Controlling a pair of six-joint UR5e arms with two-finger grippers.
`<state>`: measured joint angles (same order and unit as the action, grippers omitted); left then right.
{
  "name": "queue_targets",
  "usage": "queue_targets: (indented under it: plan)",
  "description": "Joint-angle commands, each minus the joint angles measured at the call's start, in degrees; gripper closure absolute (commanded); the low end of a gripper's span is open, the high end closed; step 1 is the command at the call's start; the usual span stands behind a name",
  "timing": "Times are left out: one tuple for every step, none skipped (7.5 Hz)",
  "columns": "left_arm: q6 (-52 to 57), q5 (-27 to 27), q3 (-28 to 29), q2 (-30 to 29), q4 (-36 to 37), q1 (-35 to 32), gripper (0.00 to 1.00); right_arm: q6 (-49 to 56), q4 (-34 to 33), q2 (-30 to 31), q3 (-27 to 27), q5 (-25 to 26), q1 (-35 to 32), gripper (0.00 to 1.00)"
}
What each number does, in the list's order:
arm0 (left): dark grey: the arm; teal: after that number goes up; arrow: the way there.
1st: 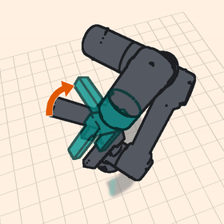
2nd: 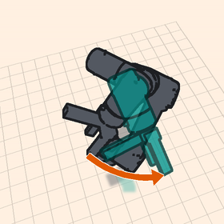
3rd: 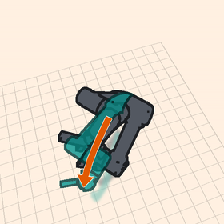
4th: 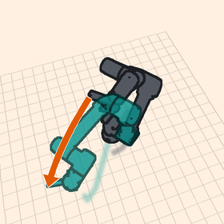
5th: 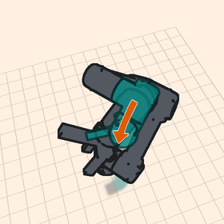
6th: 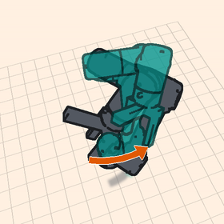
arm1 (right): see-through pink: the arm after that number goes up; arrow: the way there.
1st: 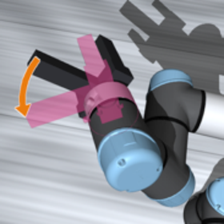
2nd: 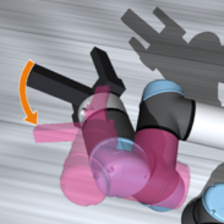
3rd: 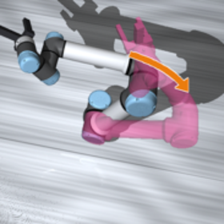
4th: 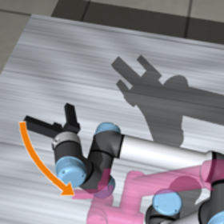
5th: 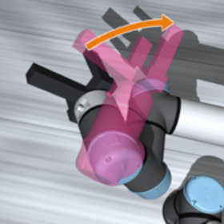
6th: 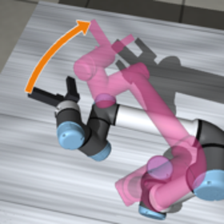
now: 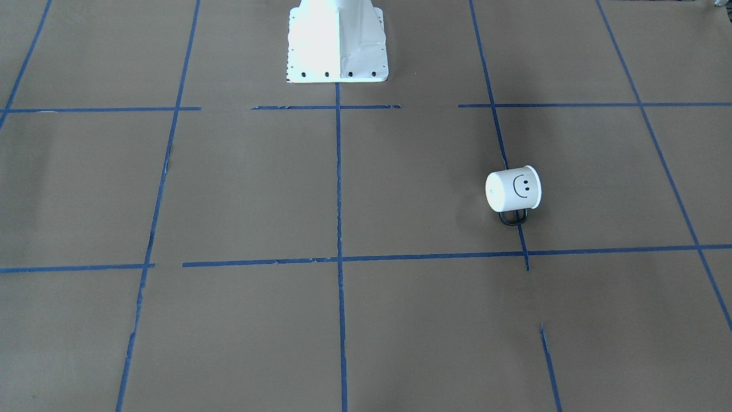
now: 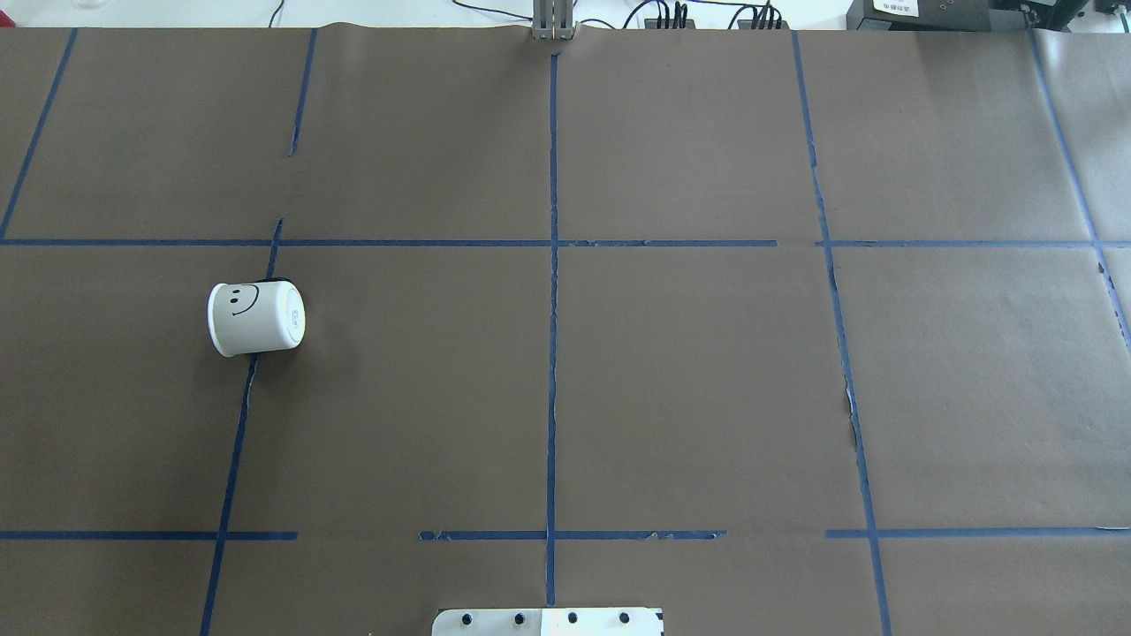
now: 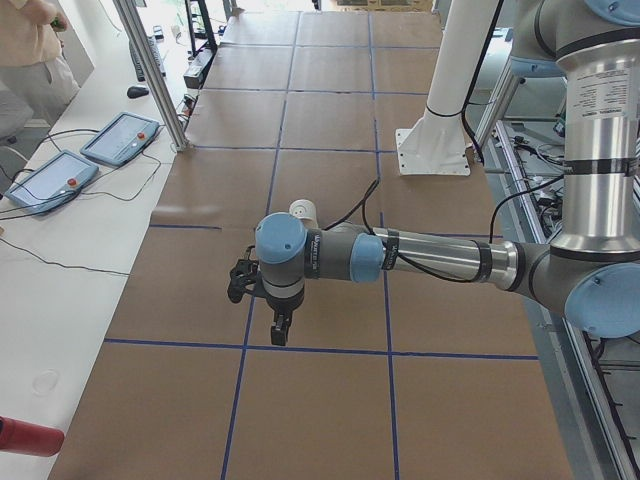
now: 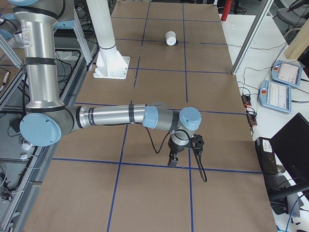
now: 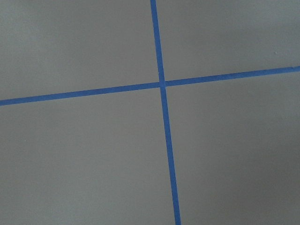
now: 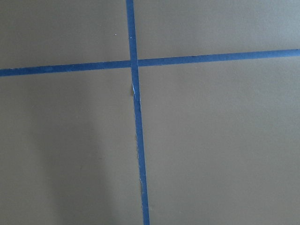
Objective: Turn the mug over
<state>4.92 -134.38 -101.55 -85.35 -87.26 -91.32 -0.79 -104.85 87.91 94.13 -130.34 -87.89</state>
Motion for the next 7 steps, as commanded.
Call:
queue_targets:
  plan:
    - [0.0,0.1,-0.1,-0.5,-0.1,0.0,0.00,0.0,0.0,0.0,0.0,0.0,0.0,0.00]
    - [0.0,0.1,0.9,-0.8,-2.1,0.2,0.00,0.0,0.0,0.1,0.0,0.0,0.0,0.00]
    - [-0.1,0.0,0.8,-0.9,-3.7,0.2,0.00,0.0,0.0,0.0,0.0,0.0,0.0,0.00]
    - [-0.2,0.0,0.3,-0.8,-3.7,0.2,0.00,0.0,0.0,0.0,0.0,0.0,0.0,0.00]
    - [-0.1,0.1,0.3,-2.1,-3.8,1.0,0.00,0.0,0.0,0.1,0.0,0.0,0.0,0.00]
    - [-0.7,0.1,0.5,-4.2,-4.9,3.1,0.00,0.0,0.0,0.0,0.0,0.0,0.0,0.00]
    - [-3.9,-0.1,0.7,-4.5,-9.1,5.5,0.00,0.0,0.0,0.0,0.0,0.0,0.0,0.00]
